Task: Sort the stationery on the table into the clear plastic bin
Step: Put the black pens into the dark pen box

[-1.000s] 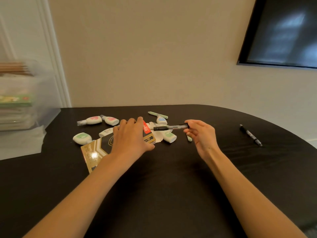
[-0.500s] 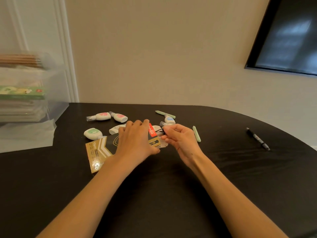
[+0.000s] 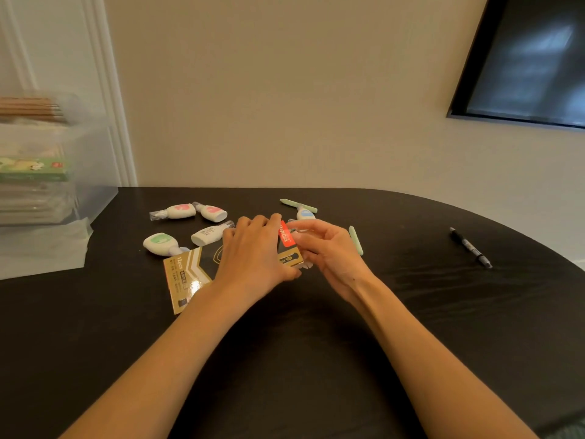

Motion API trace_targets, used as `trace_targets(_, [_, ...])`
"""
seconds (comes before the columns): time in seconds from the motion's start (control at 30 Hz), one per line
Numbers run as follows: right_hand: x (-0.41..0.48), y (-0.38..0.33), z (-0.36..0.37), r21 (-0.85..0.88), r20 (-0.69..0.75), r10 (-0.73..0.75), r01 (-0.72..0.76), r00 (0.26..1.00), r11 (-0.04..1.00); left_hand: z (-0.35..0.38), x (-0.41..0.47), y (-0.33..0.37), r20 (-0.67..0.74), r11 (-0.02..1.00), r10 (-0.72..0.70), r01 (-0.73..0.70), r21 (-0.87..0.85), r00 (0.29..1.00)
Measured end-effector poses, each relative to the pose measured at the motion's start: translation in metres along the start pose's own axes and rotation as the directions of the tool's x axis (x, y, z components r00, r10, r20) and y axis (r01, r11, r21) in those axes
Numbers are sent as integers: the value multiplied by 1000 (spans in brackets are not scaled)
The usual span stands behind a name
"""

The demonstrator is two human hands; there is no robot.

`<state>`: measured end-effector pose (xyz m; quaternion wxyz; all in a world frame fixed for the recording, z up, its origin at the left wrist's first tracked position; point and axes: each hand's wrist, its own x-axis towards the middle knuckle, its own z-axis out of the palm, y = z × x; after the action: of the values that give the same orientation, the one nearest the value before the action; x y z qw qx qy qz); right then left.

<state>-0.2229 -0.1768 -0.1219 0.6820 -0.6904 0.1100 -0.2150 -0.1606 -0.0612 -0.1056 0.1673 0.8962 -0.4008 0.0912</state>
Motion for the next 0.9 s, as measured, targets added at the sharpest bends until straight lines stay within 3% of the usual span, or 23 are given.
trace_targets(0.17, [3, 0, -12, -223, -8, -42, 40, 999, 974, 5, 5, 14, 22, 1000, 25, -25, 8, 999])
trace_targets(0.43, [2, -9, -57, -215, 141, 34, -2, 989, 977, 10, 21, 50, 14, 998, 66, -66, -5, 998])
trace_targets(0.5, [4, -9, -73, -171, 27, -16, 20, 1000, 985, 14, 26, 60, 18, 998, 61, -61, -1, 998])
trace_targets(0.53, [7, -6, -82, -233, -108, -70, 43, 992, 971, 16, 28, 65, 23, 999, 54, -54, -2, 998])
trace_targets(0.57, [9, -2, -101, -410, -271, -164, 41, 949, 911, 21, 34, 77, 29, 999, 53, -53, 2, 998])
trace_targets(0.63, [12, 11, -125, -799, -423, -408, -121, 809, 590, 25, 37, 85, 36, 999, 47, -48, 17, 998])
trace_targets(0.67, [12, 16, -142, -863, -436, -472, -207, 766, 461, 28, 39, 91, 40, 998, 58, -59, 23, 997])
trace_targets(0.7, [12, 21, -159, -869, -471, -482, -293, 739, 400, 30, 41, 98, 41, 997, 71, -72, 30, 997])
trace_targets(0.8, [9, 25, -210, -725, -683, -341, -541, 646, 427, 39, 52, 122, 34, 992, 114, -116, 57, 993])
trace_targets(0.9, [9, 25, -236, -619, -780, -246, -649, 576, 442, 46, 60, 137, 30, 987, 129, -131, 89, 991])
